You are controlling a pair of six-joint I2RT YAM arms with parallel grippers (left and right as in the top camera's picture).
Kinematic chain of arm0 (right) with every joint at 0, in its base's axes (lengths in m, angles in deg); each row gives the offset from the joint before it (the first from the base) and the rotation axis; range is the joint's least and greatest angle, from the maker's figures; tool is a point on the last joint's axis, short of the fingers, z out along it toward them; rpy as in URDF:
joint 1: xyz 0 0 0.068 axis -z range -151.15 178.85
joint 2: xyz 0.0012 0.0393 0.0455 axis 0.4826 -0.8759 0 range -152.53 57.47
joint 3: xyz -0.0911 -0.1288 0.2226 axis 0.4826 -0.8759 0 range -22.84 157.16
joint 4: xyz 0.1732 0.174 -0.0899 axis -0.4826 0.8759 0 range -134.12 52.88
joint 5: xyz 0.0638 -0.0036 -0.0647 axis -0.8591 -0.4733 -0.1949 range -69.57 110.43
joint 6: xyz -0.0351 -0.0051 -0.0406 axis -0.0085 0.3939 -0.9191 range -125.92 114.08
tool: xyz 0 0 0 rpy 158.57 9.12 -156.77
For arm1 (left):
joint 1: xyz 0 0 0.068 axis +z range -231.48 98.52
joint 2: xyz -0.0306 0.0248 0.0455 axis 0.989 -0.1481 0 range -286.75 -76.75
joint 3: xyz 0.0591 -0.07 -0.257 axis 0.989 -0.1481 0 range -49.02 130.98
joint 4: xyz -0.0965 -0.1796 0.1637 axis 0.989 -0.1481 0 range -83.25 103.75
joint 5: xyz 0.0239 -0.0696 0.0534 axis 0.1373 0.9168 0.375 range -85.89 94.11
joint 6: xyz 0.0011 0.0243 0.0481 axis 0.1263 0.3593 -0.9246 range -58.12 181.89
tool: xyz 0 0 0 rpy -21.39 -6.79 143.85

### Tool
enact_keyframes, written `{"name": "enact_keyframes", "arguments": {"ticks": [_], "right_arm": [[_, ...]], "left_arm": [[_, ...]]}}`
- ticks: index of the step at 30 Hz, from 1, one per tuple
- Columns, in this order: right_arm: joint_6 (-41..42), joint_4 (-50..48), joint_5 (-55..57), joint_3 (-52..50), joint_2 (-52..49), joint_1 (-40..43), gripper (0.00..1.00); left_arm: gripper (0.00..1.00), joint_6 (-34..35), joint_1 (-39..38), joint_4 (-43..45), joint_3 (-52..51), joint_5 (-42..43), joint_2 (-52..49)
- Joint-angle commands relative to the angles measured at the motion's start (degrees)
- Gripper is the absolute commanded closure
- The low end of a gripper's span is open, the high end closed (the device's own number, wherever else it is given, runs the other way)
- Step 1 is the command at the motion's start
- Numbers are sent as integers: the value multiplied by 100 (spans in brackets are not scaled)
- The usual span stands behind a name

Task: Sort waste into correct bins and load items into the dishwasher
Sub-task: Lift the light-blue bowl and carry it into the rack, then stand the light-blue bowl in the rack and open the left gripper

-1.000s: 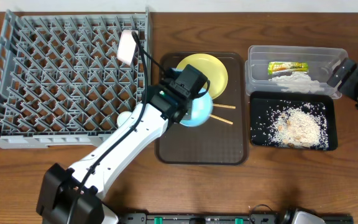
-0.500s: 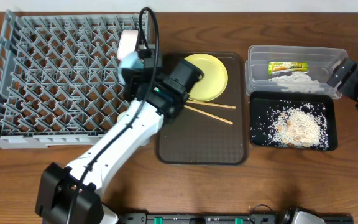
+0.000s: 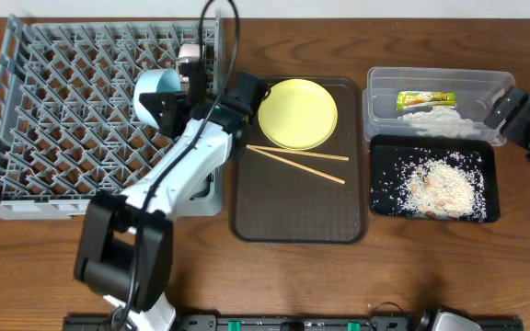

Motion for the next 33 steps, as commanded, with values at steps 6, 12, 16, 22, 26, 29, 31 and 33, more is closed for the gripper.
{"name": "enact_keyframes", "arguments": {"ticks": [6, 12, 16, 22, 26, 29, 31, 33], "right_arm": [[52, 11, 17, 70, 42, 20, 1], [52, 11, 17, 70, 42, 20, 1], [52, 13, 17, 70, 39, 20, 1], [52, 11, 17, 70, 42, 20, 1], [52, 13, 17, 70, 42, 20, 1], [52, 13, 17, 70, 42, 20, 1], [52, 13, 17, 70, 42, 20, 1], [52, 13, 17, 70, 42, 20, 1]], "left_arm": [[93, 61, 0, 20, -4, -654, -199], [93, 258, -22, 22, -107, -385, -201], [93, 308, -22, 26, -142, -225, -203], [93, 323, -31, 17, -149, 107, -262], [92, 328, -35, 26, -306, 125, -262], [93, 385, -35, 26, -501, 122, -262], [93, 385, -35, 28, -575, 122, -262], [93, 385, -35, 46, -621, 120, -262]]}}
